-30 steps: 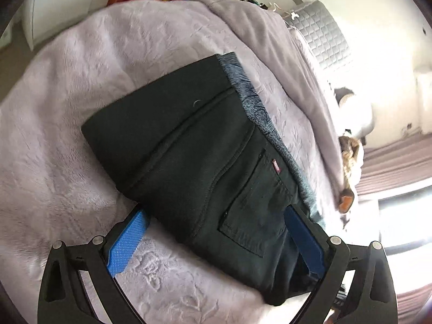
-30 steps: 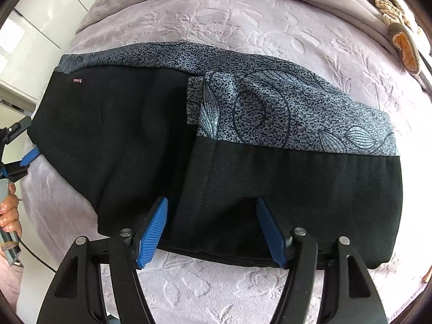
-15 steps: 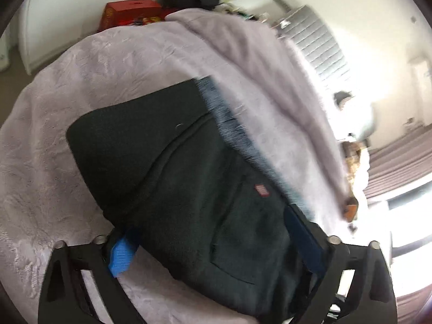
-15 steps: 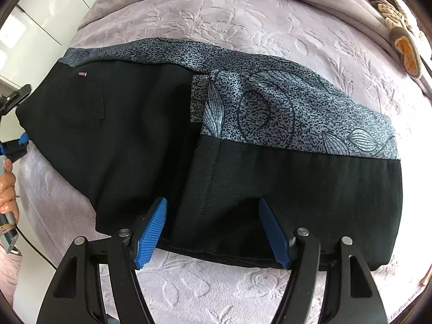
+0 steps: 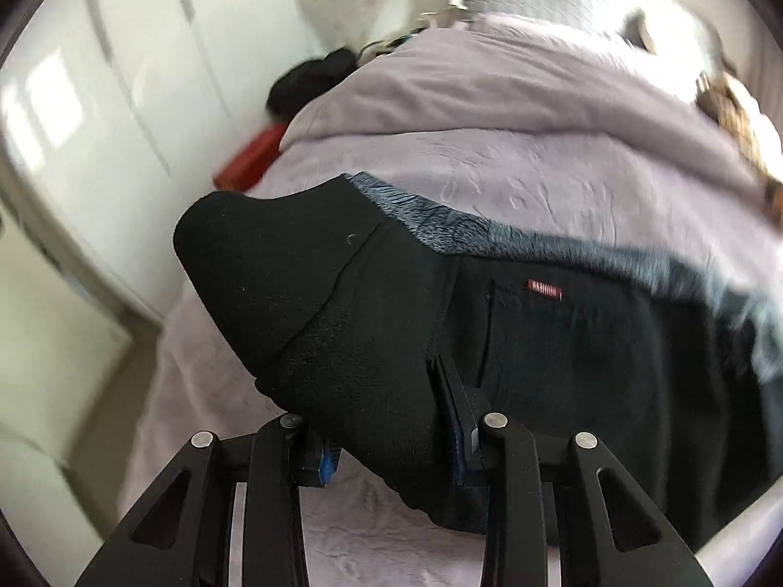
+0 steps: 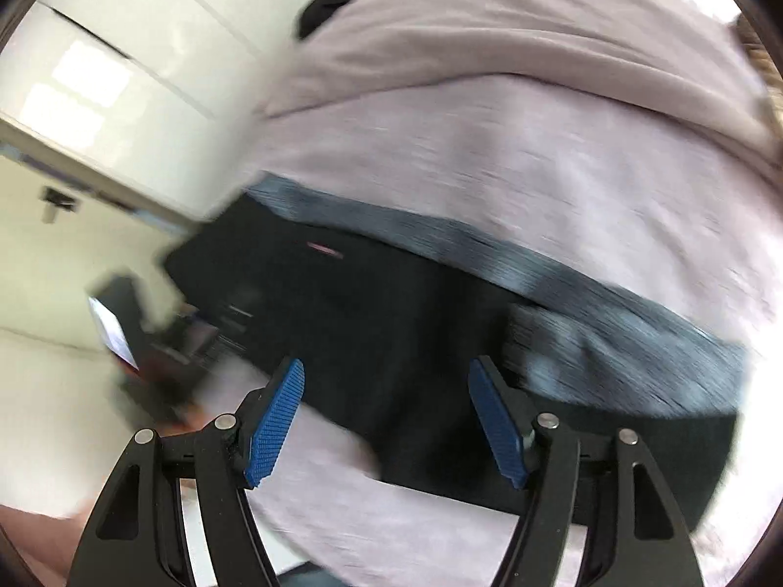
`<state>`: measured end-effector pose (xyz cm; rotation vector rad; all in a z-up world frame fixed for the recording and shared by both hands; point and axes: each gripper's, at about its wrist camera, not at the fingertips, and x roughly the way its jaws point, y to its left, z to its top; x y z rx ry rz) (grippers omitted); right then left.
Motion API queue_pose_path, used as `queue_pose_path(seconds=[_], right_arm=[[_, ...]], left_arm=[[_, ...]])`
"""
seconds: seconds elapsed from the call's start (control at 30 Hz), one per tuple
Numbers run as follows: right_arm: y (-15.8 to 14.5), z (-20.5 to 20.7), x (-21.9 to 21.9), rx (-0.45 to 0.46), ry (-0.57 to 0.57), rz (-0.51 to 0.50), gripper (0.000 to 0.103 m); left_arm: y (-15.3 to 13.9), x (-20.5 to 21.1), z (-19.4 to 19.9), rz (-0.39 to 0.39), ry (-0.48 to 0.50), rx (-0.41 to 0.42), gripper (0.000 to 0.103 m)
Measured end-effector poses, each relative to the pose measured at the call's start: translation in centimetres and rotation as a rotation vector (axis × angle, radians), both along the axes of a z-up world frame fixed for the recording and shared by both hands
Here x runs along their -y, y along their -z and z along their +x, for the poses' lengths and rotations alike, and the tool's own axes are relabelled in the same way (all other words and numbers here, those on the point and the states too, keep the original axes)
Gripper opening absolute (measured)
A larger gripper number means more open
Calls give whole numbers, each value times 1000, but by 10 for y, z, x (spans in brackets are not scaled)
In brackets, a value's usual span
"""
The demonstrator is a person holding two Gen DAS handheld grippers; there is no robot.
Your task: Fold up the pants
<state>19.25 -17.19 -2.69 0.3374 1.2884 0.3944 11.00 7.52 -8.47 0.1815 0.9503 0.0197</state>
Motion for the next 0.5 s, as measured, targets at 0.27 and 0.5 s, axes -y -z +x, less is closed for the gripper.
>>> queue_pose_path(seconds=[0.27,0.5], right_arm=[[-13,85,-135,-104,-318,59,75],[24,121,-240,-283,-524,-49,76]], left_arm=[[7,17,0,144,67,37,35],[5,16,-5,159,86,49,35]])
